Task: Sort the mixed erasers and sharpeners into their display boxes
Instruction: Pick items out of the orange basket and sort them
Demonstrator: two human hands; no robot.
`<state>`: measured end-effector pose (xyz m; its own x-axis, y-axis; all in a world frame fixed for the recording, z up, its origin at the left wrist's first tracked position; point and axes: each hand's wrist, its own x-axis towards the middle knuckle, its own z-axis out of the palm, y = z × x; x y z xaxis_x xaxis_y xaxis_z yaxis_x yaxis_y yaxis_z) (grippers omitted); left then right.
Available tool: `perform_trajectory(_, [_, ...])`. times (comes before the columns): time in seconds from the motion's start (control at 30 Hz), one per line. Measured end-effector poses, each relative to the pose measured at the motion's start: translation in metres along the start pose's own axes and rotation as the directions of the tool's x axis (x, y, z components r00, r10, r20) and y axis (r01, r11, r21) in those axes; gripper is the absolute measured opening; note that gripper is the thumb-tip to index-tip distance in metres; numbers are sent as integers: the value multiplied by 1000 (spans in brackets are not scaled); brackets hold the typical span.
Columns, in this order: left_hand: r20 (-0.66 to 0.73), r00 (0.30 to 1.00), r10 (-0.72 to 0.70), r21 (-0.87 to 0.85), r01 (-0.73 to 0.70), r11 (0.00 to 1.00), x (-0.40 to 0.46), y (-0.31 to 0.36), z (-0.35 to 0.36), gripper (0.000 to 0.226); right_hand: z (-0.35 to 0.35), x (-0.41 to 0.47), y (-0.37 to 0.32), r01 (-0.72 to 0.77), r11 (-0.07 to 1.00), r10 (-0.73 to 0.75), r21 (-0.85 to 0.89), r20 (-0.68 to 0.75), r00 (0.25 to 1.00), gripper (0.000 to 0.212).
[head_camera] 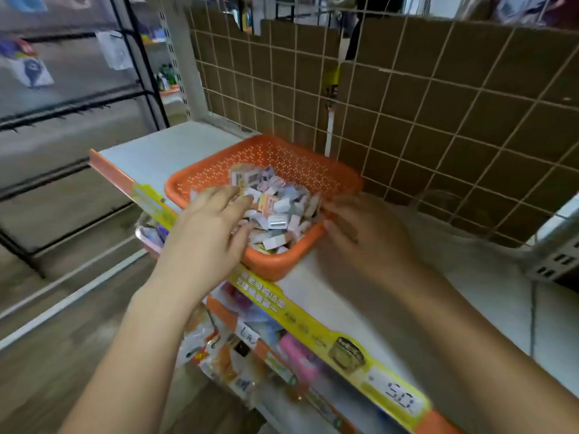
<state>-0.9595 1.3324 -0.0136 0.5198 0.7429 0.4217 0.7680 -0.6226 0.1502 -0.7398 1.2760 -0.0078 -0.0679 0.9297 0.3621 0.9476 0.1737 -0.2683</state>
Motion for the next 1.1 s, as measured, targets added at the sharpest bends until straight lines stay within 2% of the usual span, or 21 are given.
perform_trajectory(0.1, [20,998,-54,-13,54,998,6,-39,0,52,12,38,-14,1,999,-2,33,21,1000,28])
perform_trajectory(0.23, [35,993,-116,-40,118,992,25,-76,3,40,33,89,-24,-78,992,68,97,103,992,31])
perform_trajectory(0.37, [196,975,-103,-66,118,991,59,-91,8,50,60,135,-24,-114,992,99,45,255,962,35])
perform_trajectory(0.47, [398,900,-178,-20,202,979,85,-92,14,59,72,153,-24,-41,999,48,-25,414,909,41])
perform_trajectory(0.53, [513,838,-185,21,203,979,96,-93,23,56,81,159,-21,-7,998,34,-58,482,875,39])
perform_trajectory(0.67, [646,744,-171,90,148,985,105,-91,37,47,93,164,-11,21,996,24,-82,510,860,32])
perform_trajectory(0.8, [602,779,-173,85,153,985,107,-93,40,47,93,163,-4,-36,999,43,-24,483,874,29])
perform_trajectory(0.93, [449,879,-164,4,181,983,103,-95,40,38,97,161,0,-176,980,129,87,394,910,26])
perform_trajectory(1.03, [357,920,-160,-150,225,963,102,-97,35,39,86,155,-2,-330,904,249,270,294,923,26])
perform_trajectory(1.1, [313,936,-162,-282,255,925,101,-99,30,41,73,146,-7,-400,807,312,434,261,914,31])
